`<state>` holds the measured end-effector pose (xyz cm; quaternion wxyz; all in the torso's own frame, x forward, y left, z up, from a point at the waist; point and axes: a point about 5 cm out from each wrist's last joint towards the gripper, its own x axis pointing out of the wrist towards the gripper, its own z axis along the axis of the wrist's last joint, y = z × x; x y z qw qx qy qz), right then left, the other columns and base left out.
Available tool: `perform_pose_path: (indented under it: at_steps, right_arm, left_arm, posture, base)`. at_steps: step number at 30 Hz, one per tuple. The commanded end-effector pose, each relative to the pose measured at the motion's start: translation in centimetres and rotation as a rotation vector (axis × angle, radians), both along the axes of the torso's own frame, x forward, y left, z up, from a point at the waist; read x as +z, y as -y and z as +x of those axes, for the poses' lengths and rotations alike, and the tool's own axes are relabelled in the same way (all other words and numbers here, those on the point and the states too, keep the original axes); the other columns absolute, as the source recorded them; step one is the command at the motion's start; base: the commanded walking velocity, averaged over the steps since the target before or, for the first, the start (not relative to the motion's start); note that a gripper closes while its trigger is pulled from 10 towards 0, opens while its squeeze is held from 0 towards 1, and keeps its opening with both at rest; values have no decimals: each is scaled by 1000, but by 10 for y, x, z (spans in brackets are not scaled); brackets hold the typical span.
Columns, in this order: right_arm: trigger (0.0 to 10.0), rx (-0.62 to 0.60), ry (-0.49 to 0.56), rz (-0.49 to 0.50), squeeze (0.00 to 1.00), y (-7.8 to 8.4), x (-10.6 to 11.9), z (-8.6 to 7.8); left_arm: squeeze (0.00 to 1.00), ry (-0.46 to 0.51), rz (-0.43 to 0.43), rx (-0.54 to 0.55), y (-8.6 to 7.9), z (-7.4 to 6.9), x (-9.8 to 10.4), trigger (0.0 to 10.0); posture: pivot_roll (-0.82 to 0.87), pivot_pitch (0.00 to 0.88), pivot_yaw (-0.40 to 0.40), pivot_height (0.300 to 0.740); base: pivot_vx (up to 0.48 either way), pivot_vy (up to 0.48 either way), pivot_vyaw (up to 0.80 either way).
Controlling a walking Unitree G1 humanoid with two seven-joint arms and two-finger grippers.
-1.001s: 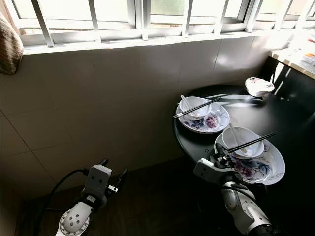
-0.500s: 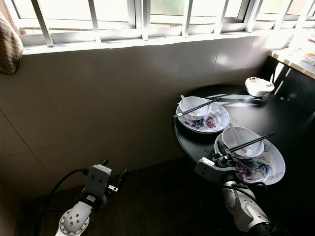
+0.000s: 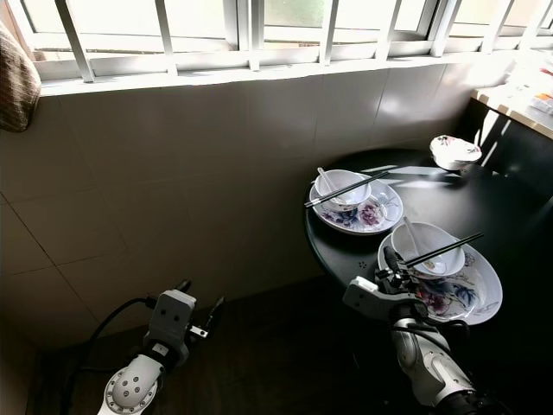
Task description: Kitchen organization
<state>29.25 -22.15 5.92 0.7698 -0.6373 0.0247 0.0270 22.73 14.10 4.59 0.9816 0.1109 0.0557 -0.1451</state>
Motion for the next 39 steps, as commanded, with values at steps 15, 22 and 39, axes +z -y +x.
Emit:
perform_pose_path:
  at_steps: [15, 22, 39]
  right_arm:
    - [10000, -4, 7, -38, 0, 5, 1, 1]
    - [10000, -3, 7, -38, 0, 5, 1, 1]
    - [10000, -92, -24, -37, 0, 21, 0, -3]
  left_arm:
    - [0, -12, -3, 2, 0, 0, -2, 10000]
    - [0, -12, -3, 2, 0, 0, -3, 10000]
    - [0, -14, -19, 3, 0, 2, -2, 10000]
  posture:
    - [8, 0, -42, 740]
    - [8, 0, -42, 740]
    - [-1, 0, -47, 740]
  base:
    - [0, 0, 0]
    - [0, 0, 0]
    - [0, 0, 0]
